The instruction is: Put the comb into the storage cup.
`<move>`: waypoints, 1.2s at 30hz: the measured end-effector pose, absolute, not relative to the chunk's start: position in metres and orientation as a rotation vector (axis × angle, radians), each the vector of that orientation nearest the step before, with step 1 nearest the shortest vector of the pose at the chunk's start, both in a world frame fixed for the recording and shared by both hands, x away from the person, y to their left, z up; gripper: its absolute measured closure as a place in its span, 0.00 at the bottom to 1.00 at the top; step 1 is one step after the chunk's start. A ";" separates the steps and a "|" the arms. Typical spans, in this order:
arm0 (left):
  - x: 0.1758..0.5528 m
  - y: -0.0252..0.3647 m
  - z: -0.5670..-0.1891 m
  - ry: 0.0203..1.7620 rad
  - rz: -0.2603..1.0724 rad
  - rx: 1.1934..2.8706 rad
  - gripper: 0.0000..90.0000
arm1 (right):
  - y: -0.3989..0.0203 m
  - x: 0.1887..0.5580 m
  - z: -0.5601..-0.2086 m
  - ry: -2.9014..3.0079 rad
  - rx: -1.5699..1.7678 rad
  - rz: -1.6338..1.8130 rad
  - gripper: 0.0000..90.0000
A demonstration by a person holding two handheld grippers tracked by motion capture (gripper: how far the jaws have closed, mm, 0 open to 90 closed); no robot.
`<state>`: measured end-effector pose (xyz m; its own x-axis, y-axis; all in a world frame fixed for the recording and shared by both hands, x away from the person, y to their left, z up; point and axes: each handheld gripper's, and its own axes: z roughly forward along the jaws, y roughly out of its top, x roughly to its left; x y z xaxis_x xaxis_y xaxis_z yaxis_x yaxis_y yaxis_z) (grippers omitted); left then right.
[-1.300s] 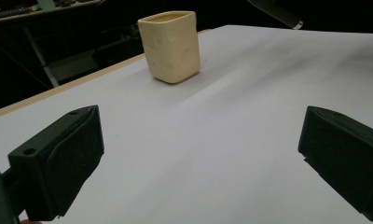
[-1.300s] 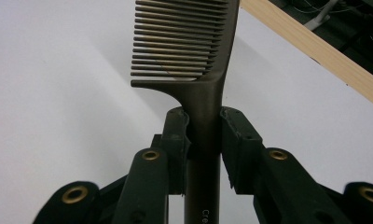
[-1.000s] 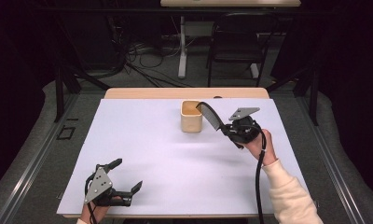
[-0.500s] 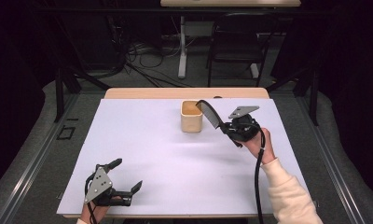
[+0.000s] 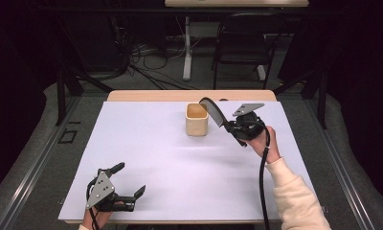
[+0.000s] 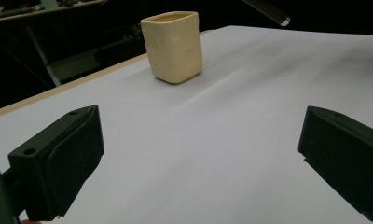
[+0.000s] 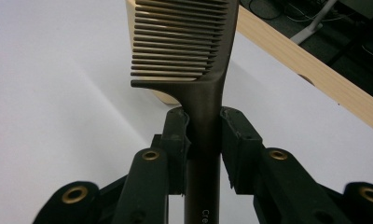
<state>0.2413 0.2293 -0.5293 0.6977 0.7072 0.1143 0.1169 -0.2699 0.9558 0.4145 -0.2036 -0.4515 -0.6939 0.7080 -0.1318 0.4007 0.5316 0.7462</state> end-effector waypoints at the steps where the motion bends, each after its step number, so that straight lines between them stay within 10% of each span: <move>1: 0.241 0.229 -0.529 0.654 0.652 1.779 0.00 | -0.203 0.415 -0.451 2.352 0.906 0.991 0.80; 36: 0.241 0.230 -0.529 0.654 0.651 1.777 0.00 | -0.181 0.435 -0.428 2.321 0.874 1.013 0.80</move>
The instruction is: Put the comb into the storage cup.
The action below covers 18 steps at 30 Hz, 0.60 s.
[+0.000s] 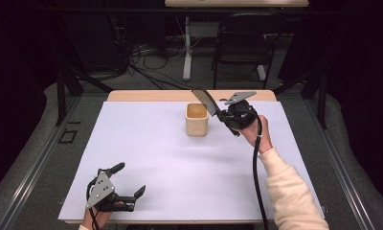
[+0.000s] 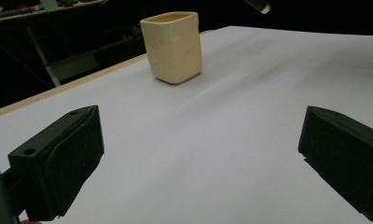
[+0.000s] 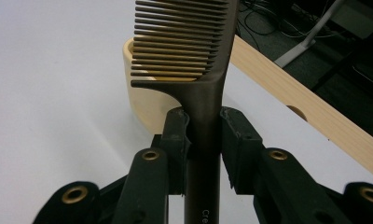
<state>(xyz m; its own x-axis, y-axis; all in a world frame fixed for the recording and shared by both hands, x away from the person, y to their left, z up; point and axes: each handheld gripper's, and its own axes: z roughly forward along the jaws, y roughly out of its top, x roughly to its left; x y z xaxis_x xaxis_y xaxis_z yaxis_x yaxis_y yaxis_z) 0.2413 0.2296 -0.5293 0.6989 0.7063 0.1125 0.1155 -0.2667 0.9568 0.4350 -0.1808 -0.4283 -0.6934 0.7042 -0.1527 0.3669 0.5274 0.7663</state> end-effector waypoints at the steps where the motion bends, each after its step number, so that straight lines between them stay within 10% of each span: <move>1: 0.241 0.230 -0.529 0.654 0.649 1.777 0.00 | -0.180 0.435 -0.428 2.323 0.879 1.013 0.80; 18: 0.242 0.229 -0.530 0.654 0.646 1.774 0.00 | -0.173 0.442 -0.418 2.314 0.867 1.019 0.80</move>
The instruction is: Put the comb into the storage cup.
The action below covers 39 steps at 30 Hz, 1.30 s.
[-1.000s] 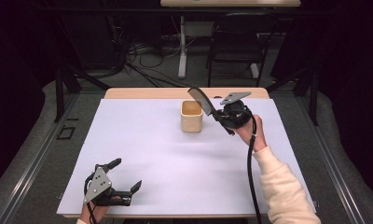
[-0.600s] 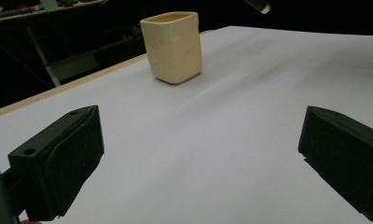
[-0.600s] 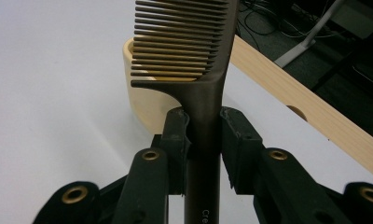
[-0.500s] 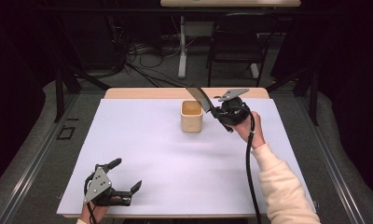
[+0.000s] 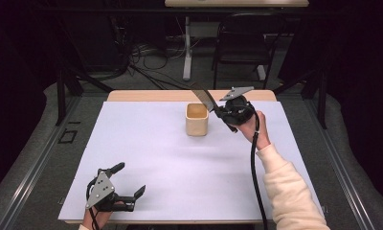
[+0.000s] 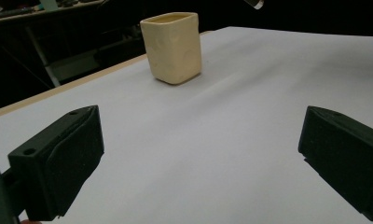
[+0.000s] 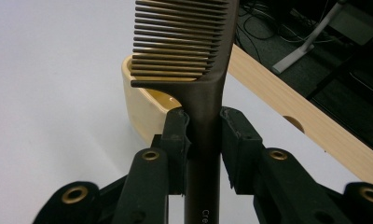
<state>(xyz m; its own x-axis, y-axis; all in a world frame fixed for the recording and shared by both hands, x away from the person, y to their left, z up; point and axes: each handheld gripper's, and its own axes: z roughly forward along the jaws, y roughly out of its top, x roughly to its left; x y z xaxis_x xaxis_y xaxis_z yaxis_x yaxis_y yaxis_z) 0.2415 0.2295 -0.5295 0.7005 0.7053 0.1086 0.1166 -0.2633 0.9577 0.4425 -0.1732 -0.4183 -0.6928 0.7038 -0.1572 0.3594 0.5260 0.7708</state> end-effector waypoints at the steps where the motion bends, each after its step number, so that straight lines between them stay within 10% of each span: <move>1: 0.241 0.229 -0.530 0.653 0.646 1.775 0.00 | -0.172 0.443 -0.418 2.312 0.866 1.018 0.80; 39: 0.241 0.230 -0.529 0.653 0.649 1.773 0.00 | -0.151 0.462 -0.405 2.276 0.829 1.064 0.80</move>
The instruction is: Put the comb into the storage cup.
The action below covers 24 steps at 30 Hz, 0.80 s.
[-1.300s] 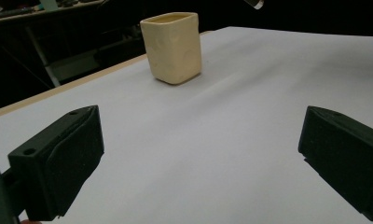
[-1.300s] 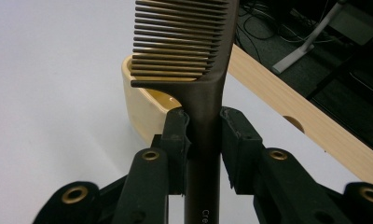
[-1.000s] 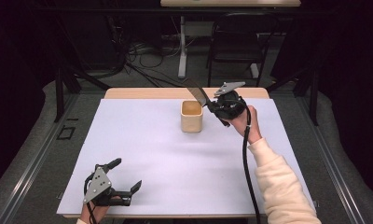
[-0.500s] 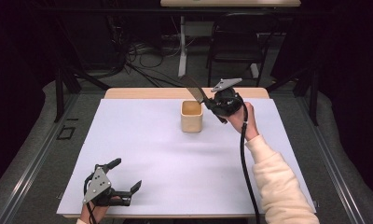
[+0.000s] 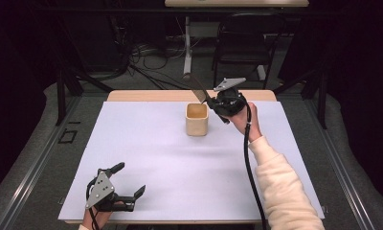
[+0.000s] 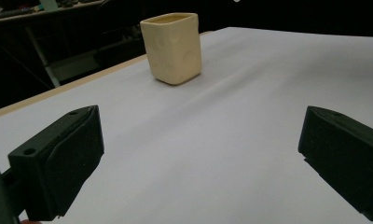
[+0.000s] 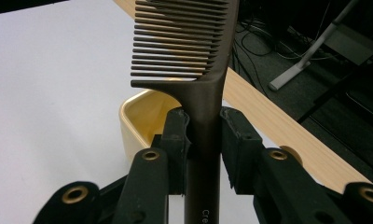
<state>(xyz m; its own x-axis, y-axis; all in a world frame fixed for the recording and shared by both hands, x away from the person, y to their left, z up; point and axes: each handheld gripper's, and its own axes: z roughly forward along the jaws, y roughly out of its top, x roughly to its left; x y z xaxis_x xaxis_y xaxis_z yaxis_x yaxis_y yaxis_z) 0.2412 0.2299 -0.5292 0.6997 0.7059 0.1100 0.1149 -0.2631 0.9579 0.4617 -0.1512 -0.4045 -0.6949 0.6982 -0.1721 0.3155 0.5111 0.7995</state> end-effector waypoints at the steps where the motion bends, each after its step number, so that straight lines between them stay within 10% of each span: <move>1: 0.241 0.230 -0.529 0.654 0.649 1.772 0.00 | -0.151 0.462 -0.404 2.270 0.830 1.066 0.80; 24: 0.241 0.230 -0.529 0.657 0.647 1.770 0.00 | -0.138 0.473 -0.401 2.252 0.803 1.088 0.81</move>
